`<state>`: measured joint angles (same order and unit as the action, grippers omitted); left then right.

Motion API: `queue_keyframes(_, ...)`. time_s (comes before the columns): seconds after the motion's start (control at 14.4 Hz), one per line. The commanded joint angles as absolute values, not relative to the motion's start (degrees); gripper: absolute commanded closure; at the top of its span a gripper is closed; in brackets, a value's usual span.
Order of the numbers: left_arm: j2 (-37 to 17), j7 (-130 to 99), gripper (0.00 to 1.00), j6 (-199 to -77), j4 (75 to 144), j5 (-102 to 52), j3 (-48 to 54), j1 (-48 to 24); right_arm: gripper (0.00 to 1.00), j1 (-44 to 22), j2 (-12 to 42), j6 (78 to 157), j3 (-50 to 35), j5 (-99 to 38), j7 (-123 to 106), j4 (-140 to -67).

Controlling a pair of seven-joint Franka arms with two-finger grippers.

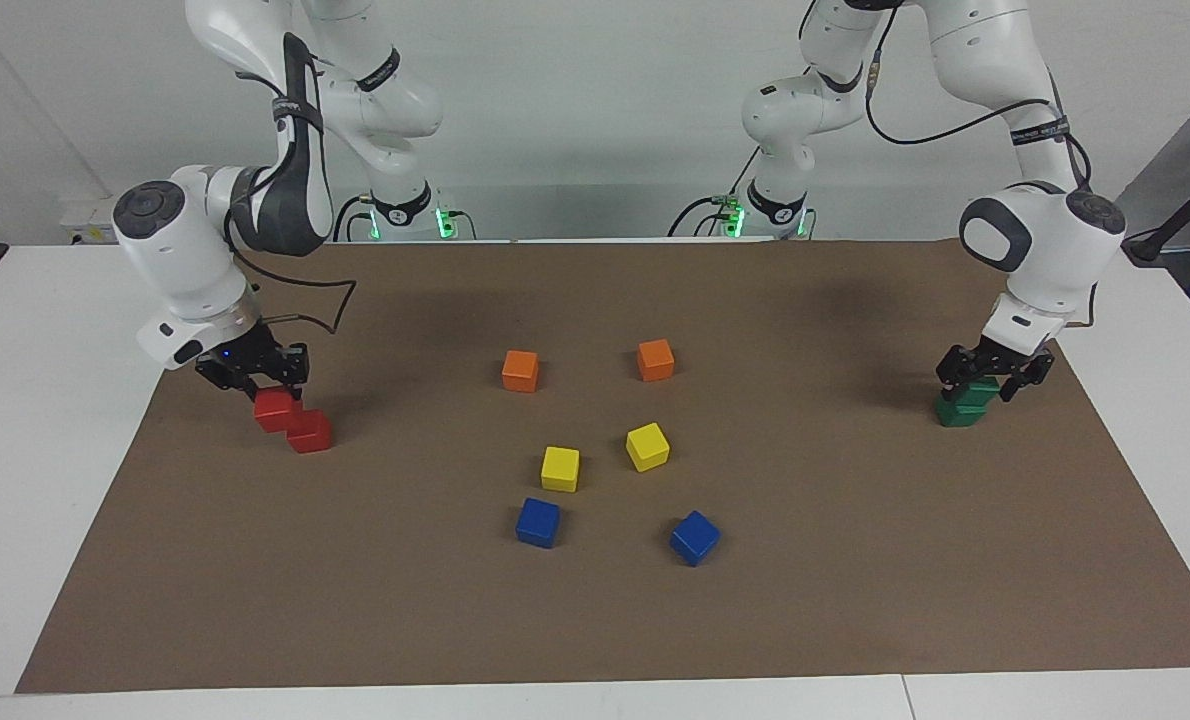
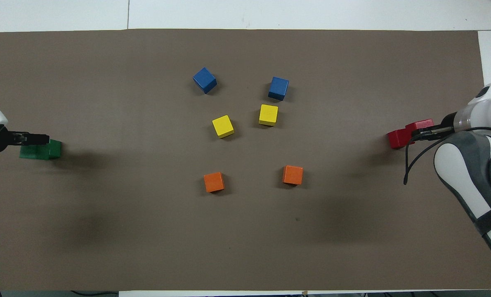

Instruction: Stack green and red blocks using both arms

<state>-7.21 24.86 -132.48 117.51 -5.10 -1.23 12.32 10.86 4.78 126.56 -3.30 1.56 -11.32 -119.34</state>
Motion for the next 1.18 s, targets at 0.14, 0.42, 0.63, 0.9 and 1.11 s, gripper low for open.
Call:
queue_keyframes(0.14,-5.7,22.3,0.0,-119.5,109.0,-5.8,-1.1,12.0,0.97,11.3,5.5,128.4,-4.0,1.3,-11.6,-120.2)
queue_keyframes(0.42,-0.9,15.2,0.0,-114.5,107.9,-5.4,-0.9,9.7,0.97,11.1,5.3,131.2,-4.0,1.2,-11.6,-122.1)
queue_keyframes(0.63,2.2,11.7,0.0,-106.6,105.6,-4.7,-0.6,9.4,0.97,11.1,5.5,131.5,-4.0,1.2,-11.6,-122.3)
queue_keyframes(0.9,2.4,3.2,0.0,-100.2,100.8,-1.3,-0.1,7.2,0.97,10.5,5.5,131.4,-4.0,1.2,-11.3,-122.3)
queue_keyframes(1.11,3.3,3.1,0.0,-96.1,99.8,-1.0,-0.3,6.1,0.97,10.3,5.5,131.4,-4.0,1.2,-10.7,-122.4)
